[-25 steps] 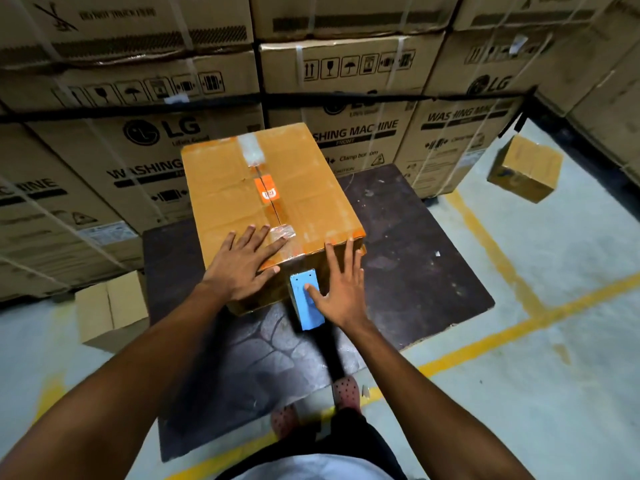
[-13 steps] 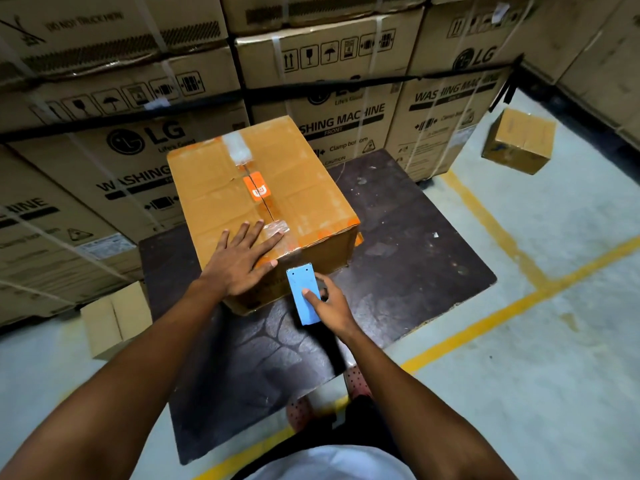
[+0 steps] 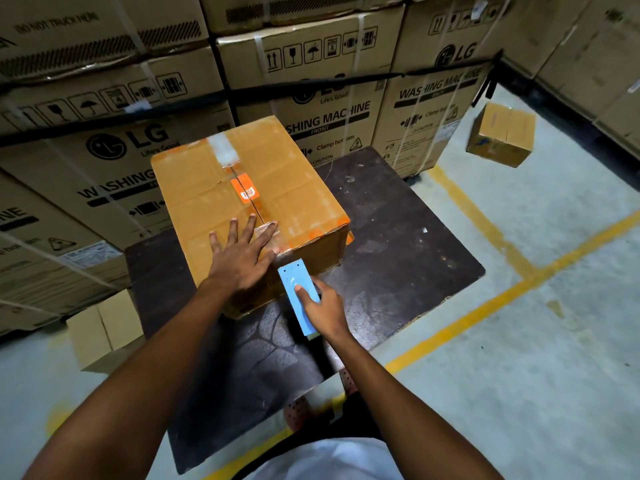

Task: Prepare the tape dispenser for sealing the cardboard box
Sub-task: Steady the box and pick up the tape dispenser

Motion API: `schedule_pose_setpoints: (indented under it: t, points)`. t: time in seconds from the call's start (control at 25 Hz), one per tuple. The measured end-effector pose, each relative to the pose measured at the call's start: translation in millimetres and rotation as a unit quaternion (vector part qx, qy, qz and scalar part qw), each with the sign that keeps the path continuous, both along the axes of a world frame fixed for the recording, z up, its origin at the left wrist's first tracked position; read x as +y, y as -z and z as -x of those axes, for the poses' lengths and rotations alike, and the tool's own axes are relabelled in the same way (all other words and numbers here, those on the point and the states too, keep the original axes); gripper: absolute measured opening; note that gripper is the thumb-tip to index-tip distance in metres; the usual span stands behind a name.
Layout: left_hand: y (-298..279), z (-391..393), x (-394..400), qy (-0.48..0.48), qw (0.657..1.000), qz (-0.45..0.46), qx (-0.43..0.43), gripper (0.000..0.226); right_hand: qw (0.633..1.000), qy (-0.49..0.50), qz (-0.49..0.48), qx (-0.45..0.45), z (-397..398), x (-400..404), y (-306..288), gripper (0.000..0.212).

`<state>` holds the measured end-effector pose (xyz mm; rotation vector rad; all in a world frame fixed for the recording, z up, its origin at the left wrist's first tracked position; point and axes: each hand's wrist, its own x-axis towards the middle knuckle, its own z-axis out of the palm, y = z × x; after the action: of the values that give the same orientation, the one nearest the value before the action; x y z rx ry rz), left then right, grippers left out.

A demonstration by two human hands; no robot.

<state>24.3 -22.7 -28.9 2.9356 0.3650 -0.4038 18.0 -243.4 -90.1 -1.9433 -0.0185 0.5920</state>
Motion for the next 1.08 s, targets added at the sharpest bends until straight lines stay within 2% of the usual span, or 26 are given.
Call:
schedule_pose_setpoints:
  t: [0.36, 0.48, 0.6, 0.76, 0.92, 1.08]
  points:
    - [3, 0, -1, 0.012, 1.0, 0.003, -0.016, 0.067, 0.993, 0.073, 0.004, 0.09, -7, 19, -11, 0.052]
    - [3, 0, 0, 0.01, 1.0, 0.006, -0.018, 0.063, 0.985, 0.103, -0.018, 0.138, -10, 21, -6, 0.044]
    - [0, -1, 2, 0.002, 1.0, 0.014, -0.009, 0.063, 0.97, 0.138, 0.001, 0.202, 4, -2, 20, 0.037]
    - [3, 1, -1, 0.012, 1.0, -0.012, -0.018, 0.08, 0.968, 0.129, -0.012, 0.216, 17, -45, 32, 0.022]
    - [12, 3, -5, 0.009, 0.999, -0.041, -0.018, 0.087, 0.978, 0.071, -0.055, 0.188, -4, -48, 13, 0.02]
    - [12, 1, -9, -0.005, 0.999, -0.041, -0.031, 0.089, 0.969, 0.053, -0.11, 0.214, -14, -43, 6, 0.018]
